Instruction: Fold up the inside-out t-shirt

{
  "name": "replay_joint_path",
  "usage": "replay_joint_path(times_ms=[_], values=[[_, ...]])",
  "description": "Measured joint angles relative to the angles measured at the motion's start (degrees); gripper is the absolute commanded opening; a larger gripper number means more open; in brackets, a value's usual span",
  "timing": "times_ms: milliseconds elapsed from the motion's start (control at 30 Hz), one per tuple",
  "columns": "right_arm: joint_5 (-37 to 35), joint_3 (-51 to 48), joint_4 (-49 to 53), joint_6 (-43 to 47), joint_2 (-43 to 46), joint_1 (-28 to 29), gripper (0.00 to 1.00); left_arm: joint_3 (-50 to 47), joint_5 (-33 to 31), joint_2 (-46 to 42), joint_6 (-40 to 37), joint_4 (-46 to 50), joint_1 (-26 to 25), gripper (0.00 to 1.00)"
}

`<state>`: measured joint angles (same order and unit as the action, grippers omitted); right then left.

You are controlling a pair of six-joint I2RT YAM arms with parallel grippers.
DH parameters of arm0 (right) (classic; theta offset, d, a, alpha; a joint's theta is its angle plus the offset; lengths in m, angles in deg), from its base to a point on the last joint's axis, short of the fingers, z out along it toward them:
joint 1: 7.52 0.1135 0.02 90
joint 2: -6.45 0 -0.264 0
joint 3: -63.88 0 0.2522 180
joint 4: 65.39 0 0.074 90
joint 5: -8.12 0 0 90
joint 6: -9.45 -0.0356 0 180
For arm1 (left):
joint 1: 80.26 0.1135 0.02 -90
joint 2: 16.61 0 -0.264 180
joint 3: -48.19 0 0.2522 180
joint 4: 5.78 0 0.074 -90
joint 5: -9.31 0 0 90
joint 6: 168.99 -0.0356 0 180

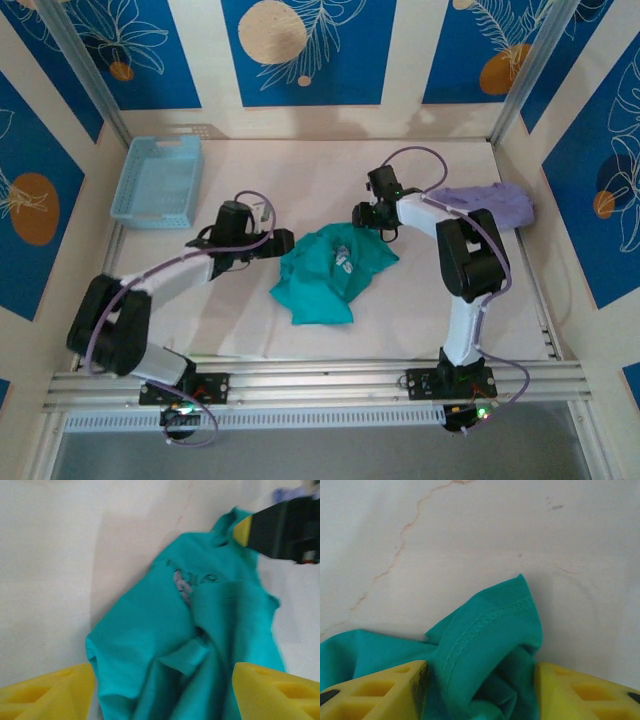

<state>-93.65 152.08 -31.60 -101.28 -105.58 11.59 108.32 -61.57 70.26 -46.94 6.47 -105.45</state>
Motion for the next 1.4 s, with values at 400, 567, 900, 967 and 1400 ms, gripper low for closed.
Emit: replay_joint_path(times_ms=[400, 567, 900, 967, 1400], values=[[0.3, 2.4, 1.4, 1.6, -2.8, 0.0, 0.01, 3.3, 3.3, 12.8, 3.2, -5.2, 0.0, 0.01], [0.4, 2.4, 0.8, 4.4, -0.6, 0.0, 0.0, 4.8, 1.9, 11.3, 2.1, -5.4, 0.2, 0.0], [4.5, 2.2, -6.4, 8.2, 27.9, -2.6, 0.0, 8.1, -1.2, -11.6, -1.4, -9.2, 0.5, 0.0], [5.3, 1.0, -8.0, 8.2, 34.1, -3.4, 0.0, 8.0, -1.0, -17.1, -1.7, -11.2, 0.5, 0.0], [2.3, -31.1, -7.6, 0.3, 56.0, -4.2, 0.33, -13.4, 8.0, -27.0, -1.1, -17.6, -2.7, 0.0]])
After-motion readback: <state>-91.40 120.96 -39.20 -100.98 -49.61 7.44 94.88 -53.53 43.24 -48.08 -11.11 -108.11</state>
